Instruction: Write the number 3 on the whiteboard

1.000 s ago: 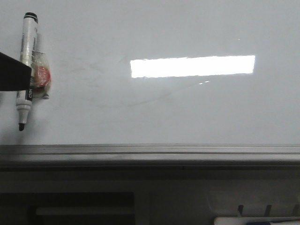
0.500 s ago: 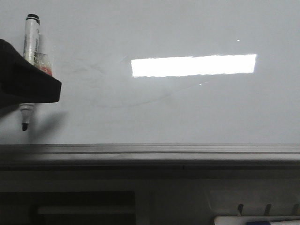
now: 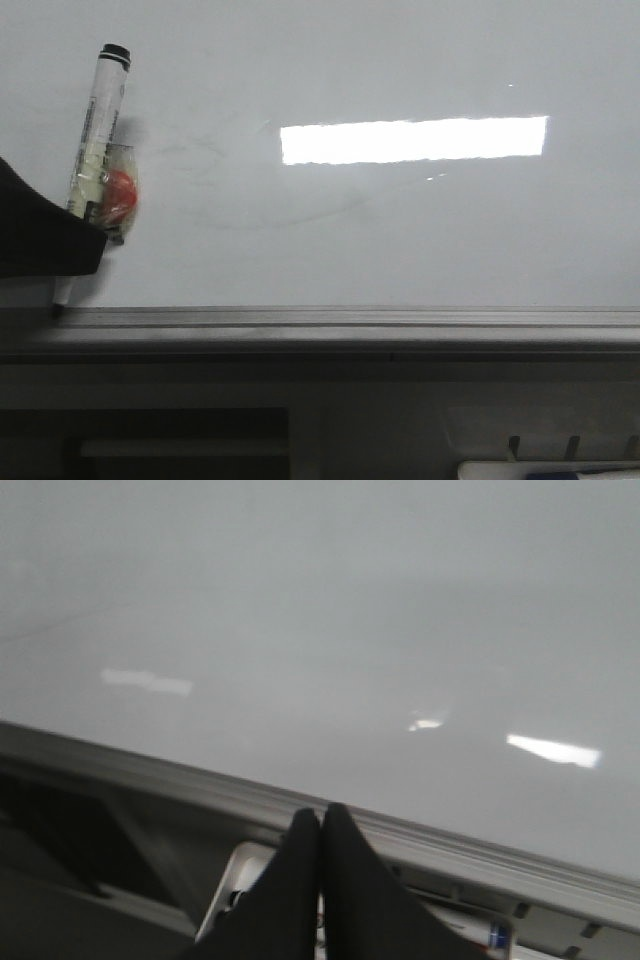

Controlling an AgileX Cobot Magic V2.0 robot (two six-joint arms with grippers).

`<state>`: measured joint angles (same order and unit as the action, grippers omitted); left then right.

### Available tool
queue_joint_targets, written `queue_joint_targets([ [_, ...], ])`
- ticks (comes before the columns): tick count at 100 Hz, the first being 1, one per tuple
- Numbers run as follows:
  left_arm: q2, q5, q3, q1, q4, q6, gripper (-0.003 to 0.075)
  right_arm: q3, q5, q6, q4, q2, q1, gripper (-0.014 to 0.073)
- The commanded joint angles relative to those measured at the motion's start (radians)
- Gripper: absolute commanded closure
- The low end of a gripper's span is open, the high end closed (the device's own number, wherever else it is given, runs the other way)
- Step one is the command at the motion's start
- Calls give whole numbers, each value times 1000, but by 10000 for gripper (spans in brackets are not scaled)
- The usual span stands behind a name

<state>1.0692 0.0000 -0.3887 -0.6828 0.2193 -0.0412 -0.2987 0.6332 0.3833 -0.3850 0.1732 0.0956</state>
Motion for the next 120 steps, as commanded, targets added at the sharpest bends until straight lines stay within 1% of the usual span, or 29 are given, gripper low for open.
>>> queue_joint_targets([
  [1,-14,5,-14,5,-77,-38,741,-44,-53,100,-91,65,49,636],
  [13,-58,0,-14,-15,-231,-67,741,-83,-45,161,-97,152,130,636],
  [27,-98,-34,-14,-71,-406,-68,741,-166,-49,177,-97,260,206,631],
  [31,-102,-53,-14,-88,-442,-68,741,-196,-51,215,-100,297,233,611],
  [36,-105,-88,-14,-113,-491,-68,741,-229,-57,259,-113,342,270,547],
  [38,-107,-98,-14,-123,-511,-68,741,-248,-64,273,-124,368,287,493],
  [39,-107,-107,-14,-130,-523,-68,741,-248,-64,278,-127,374,293,493],
  [45,-107,-148,-14,-155,-568,-68,741,-290,-91,312,-146,431,350,323],
  [51,-107,-197,-14,-177,-606,-68,741,-320,-104,341,-146,483,407,208],
  [52,-107,-202,-14,-180,-611,-68,741,-328,-107,350,-146,495,421,169],
  [57,-107,-230,-14,-190,-646,-68,741,-349,-118,384,-146,538,469,114],
  [64,-107,-235,-14,-195,-678,-68,741,-375,-153,384,-144,593,536,118],
  [78,-107,-228,-14,-195,-678,-68,741,-405,-247,384,-142,682,643,141],
  [97,-107,-199,-14,-195,-678,-68,741,-452,-350,384,-140,807,787,141],
  [107,-107,-192,-14,-195,-680,-68,741,-488,-376,384,-135,861,829,141],
  [120,-107,-189,-14,-195,-719,-68,741,-540,-356,384,-139,911,830,141],
])
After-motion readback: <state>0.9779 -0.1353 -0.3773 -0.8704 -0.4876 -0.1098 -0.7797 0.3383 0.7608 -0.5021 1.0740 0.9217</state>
